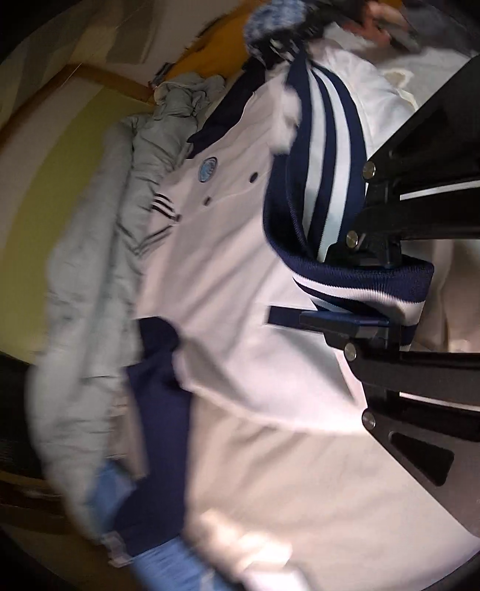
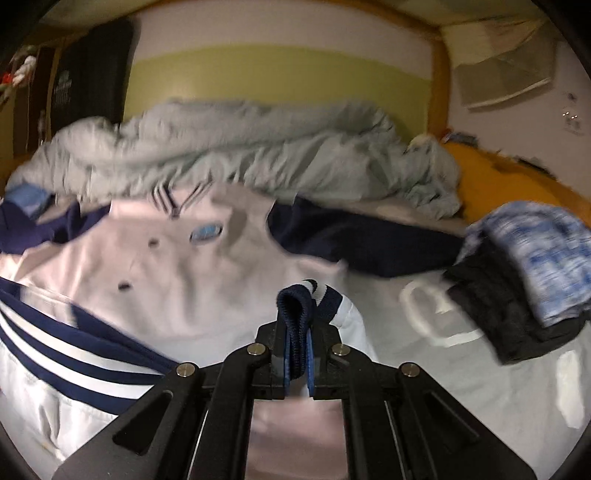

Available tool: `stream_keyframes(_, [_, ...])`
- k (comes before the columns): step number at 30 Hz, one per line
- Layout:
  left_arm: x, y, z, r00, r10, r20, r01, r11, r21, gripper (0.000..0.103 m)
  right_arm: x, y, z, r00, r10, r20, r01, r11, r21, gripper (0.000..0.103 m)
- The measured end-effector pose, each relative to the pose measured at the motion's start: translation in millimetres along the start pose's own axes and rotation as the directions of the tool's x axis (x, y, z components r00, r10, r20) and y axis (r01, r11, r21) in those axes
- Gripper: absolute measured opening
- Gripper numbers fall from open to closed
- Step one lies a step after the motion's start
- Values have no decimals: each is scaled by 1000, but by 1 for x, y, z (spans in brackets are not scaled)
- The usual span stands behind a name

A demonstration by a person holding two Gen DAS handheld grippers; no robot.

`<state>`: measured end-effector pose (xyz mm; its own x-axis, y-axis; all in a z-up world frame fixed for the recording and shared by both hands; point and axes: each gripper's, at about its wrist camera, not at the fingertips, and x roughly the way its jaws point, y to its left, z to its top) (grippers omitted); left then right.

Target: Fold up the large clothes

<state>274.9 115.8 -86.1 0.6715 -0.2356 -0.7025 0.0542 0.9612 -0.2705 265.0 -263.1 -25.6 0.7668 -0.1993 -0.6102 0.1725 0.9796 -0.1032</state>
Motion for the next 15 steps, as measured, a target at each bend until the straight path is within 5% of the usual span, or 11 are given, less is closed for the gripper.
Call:
stream_keyframes(3, [16,10,-6,999,-30,10,30,1000,-5,31,18,-5,-11,999,20,-42,-19,999,29,26])
stream_keyframes(4, [15,10,-8,999,-37,31,37,999,5,40,19,-11,-13,999,29,-41,-27,998,59,43])
stream_keyframes(7, [1,9,-13,994,-21,106,19,1000,15,96,4,-30,-17,998,59,14,-61,987,150,76])
stream_keyframes(8, [-4,9,-13,991,-2,136,1,1000,13,103,-2,-36,-17,998,56,24,-59,984,169,82])
stream_keyframes(12, [-38,10,-20,974,-33,224,24,999,42,103,-23,-58,-24,997,82,15,-83,978,192,92])
stream_keyframes(15, [-51,11,-26,970,6,243,-21,998,62,103,-39,-79,-33,996,87,21,-89,969,231,103])
